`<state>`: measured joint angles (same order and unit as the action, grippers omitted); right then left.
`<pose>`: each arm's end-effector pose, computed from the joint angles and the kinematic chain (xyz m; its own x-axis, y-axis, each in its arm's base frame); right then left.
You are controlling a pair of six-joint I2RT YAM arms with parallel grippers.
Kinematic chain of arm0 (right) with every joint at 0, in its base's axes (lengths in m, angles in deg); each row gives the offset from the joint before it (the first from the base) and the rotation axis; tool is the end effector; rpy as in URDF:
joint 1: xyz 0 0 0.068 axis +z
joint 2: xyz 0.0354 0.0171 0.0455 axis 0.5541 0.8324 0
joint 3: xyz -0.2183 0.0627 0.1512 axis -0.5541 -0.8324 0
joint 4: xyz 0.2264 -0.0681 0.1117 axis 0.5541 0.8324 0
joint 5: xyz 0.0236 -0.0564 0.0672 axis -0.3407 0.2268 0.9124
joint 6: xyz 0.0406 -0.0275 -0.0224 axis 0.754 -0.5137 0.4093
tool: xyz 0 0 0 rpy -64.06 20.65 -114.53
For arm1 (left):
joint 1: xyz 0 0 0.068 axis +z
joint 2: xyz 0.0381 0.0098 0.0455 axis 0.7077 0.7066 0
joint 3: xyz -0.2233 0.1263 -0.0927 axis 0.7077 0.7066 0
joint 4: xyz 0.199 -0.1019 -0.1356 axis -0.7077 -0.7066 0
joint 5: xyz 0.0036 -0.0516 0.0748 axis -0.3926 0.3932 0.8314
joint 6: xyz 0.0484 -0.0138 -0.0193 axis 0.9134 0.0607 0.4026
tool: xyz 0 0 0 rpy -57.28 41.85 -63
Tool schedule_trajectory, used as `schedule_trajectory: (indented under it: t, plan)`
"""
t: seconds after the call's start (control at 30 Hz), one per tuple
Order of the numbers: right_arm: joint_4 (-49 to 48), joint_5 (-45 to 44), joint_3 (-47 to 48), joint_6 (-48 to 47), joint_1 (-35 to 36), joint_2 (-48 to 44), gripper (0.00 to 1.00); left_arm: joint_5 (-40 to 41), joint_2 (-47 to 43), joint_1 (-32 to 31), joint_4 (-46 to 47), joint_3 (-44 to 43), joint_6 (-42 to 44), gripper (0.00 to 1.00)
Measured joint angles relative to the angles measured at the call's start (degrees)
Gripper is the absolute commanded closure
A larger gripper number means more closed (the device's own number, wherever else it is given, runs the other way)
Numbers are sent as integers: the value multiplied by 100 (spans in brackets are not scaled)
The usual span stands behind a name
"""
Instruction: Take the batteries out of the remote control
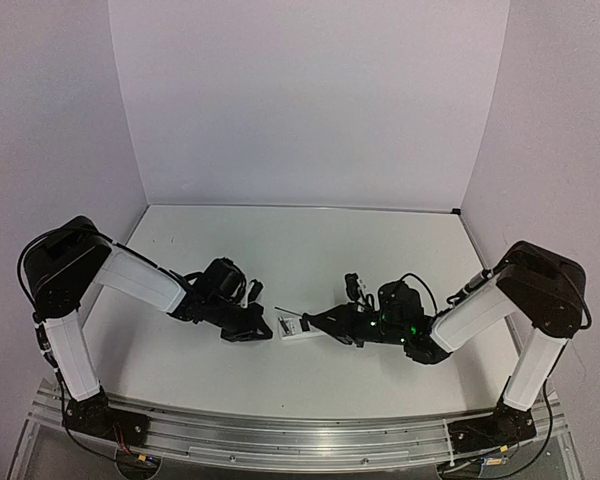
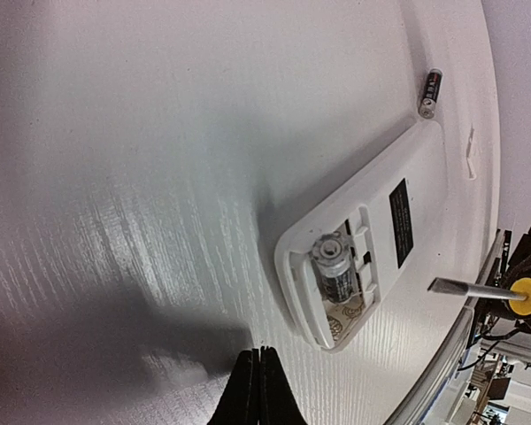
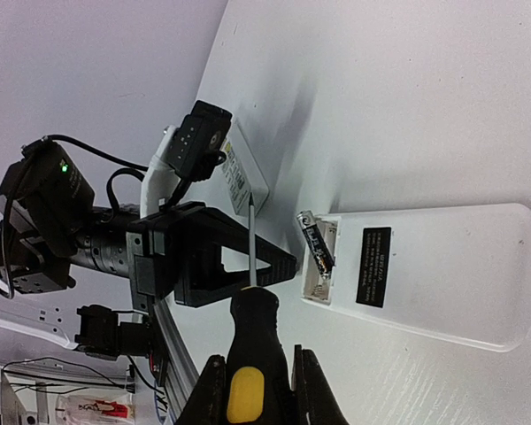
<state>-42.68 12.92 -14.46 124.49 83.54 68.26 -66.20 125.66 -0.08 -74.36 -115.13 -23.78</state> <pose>0.2031 0.2529 0.1306 -0.8336 0.2817 -0.4751 -0.3316 0.4326 0.8384 0.2303 -0.2507 0.1130 -0.9610 0.0855 -0.2630 0.2408 0.7263 -0.6438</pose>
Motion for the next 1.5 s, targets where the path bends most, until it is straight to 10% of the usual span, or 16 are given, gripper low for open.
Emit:
schedule_trajectory:
  t: [0.4, 0.5, 0.63, 1.13, 1.5]
  plan:
    - [1065, -196, -98, -497, -11, -870, 100, 158, -373, 2, -153, 11, 54, 83]
    - [1588, -268, -100, -754, -11, -1539, 100, 229, -666, 0, -245, 8, 201, 59]
    - [2508, -579, -101, -1118, -12, -2457, 100, 294, -1021, 0, -351, -55, 603, 3]
    - [6530, -2328, -103, -1835, -26, -5396, 100, -725, 137, -308, -1886, -2547, 4716, 0]
    - [7517, -3487, -183, -2036, -37, -5468, 100, -517, 1327, -631, -2718, -3242, 5552, 1]
